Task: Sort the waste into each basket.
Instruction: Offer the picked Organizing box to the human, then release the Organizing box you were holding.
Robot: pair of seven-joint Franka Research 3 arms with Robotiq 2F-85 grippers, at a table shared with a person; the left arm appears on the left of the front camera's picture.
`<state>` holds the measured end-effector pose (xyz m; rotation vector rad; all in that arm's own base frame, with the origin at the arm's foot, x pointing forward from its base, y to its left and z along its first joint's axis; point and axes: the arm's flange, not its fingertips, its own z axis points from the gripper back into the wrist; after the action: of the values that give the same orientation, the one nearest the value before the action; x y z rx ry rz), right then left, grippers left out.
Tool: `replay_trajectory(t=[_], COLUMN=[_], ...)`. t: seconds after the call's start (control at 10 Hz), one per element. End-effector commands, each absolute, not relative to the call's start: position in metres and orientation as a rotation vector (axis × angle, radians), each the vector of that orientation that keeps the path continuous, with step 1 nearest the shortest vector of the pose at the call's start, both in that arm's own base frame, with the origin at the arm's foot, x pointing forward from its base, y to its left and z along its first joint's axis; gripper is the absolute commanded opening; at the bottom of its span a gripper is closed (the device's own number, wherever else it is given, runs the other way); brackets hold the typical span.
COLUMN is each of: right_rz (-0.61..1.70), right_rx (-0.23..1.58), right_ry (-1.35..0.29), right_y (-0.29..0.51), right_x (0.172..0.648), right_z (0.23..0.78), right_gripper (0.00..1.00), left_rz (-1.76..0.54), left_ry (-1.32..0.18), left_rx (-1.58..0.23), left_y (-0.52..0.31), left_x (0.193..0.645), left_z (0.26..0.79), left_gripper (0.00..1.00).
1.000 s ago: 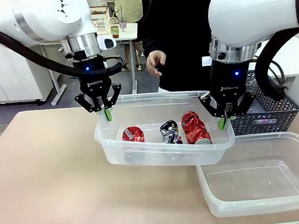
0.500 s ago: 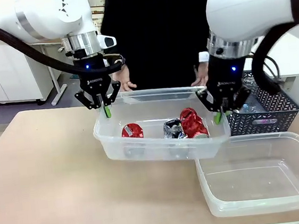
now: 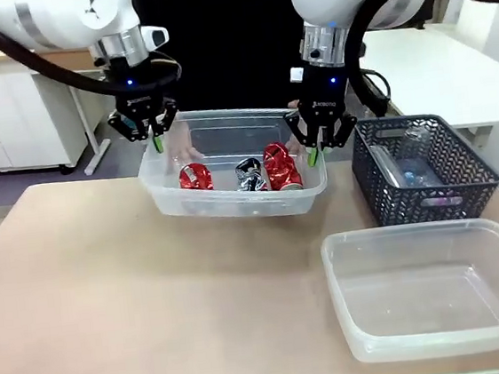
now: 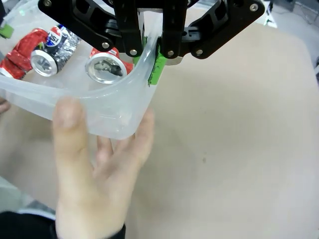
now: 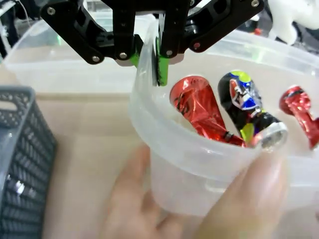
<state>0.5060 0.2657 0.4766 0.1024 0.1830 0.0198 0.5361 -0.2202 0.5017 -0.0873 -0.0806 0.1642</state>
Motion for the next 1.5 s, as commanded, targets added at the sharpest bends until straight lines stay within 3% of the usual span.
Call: replay_trajectory(t=[0.0, 0.1, 0.2, 0.3, 1.1, 1.2, 1.3, 1.4], right_rz=[0.035, 0.032, 0.044, 0.029, 0.029, 0.019, -0.007, -0.030], right_rx=[0.157, 0.166, 0.173, 0.105, 0.105, 0.098, 0.123, 0.139], right_ry=[0.236, 0.237, 0.254, 0.231, 0.231, 0.236, 0.197, 0.182], right_y=[0.303, 0.303, 0.301, 0.274, 0.274, 0.270, 0.260, 0.250], right_x=[0.521, 0.524, 0.523, 0.525, 0.525, 0.532, 0.523, 0.517], right_z=[0.484, 0.481, 0.476, 0.465, 0.465, 0.462, 0.467, 0.468], right_gripper=[0.05, 0.05, 0.05, 0.05, 0.05, 0.23, 0.61, 0.80], left_rz=[0.270, 0.274, 0.186, 0.186, 0.186, 0.159, 0.153, 0.140], left_ry=[-0.061, -0.016, -0.067, -0.067, -0.067, -0.040, -0.028, -0.032], left_rx=[-0.126, -0.129, -0.071, -0.071, -0.071, -0.051, -0.035, -0.039], left_y=[-0.251, -0.247, -0.217, -0.217, -0.217, -0.213, -0.219, -0.224], left_x=[0.555, 0.563, 0.544, 0.544, 0.544, 0.547, 0.549, 0.549], left_z=[0.494, 0.488, 0.493, 0.493, 0.493, 0.493, 0.493, 0.493], left_gripper=[0.06, 0.06, 0.06, 0.06, 0.06, 0.37, 0.64, 0.95])
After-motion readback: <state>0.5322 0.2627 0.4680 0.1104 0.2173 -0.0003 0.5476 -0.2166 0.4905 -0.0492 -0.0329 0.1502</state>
